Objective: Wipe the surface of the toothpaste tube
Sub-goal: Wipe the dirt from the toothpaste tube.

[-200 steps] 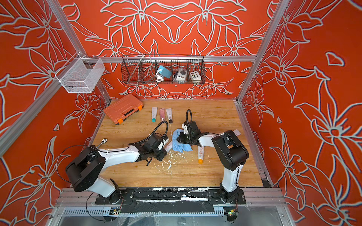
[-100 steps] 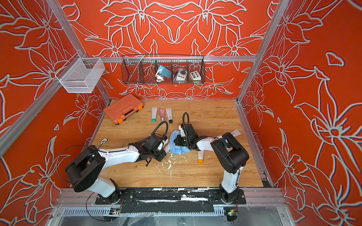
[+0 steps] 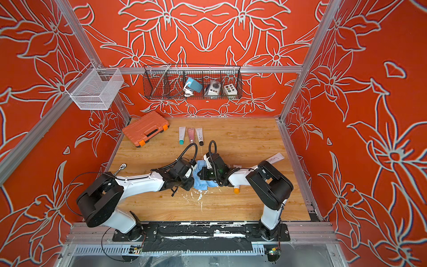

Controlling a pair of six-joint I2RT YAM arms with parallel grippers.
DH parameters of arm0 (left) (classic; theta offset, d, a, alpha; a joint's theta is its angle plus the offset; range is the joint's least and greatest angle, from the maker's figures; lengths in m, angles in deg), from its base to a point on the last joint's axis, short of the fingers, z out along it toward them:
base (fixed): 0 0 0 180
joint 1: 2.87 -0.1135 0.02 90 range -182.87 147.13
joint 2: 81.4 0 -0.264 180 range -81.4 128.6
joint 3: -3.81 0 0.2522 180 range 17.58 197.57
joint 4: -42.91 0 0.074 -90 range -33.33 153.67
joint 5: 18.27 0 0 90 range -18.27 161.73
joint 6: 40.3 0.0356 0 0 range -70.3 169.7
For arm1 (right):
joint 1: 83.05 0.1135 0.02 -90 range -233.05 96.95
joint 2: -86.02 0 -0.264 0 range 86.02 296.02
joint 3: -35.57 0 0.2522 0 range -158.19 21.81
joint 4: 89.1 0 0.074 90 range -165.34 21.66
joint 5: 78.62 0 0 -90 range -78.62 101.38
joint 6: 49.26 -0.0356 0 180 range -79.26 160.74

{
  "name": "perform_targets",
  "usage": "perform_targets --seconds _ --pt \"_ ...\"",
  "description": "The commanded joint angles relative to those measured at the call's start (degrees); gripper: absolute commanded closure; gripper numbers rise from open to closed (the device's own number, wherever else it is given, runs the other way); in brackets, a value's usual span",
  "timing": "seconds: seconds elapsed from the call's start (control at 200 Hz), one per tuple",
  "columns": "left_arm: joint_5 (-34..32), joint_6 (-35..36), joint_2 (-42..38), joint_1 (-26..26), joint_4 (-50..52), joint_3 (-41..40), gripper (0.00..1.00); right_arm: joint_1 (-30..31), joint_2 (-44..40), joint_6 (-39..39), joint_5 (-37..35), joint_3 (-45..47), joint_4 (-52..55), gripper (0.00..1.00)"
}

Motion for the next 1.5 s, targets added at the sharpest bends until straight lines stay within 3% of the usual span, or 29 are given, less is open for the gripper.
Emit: perform_targets --seconds 0.0,0.395,1.036,1.496 --pt "-1.0 -0.2 -0.9 -0.5 -2.9 0.2 0.85 3.7 1.1 -2.4 3.5 2.2 6.0 1.0" --pt "-0.6 -0.1 -1.2 -0.5 -3.0 -0.1 0.85 4.3 -0.4 -0.8 1.3 0.2 8.3 1.0" --pt "1.0 0.2 -1.4 -0.5 -3.3 -0.2 0.85 -7.3 5.7 7.0 -1.6 -9.7 17.9 1.0" --pt "1.9 0.5 -1.1 -0.5 -3.4 -0.1 0.86 -11.9 7.6 11.8 -2.9 -16.0 23.9 1.0"
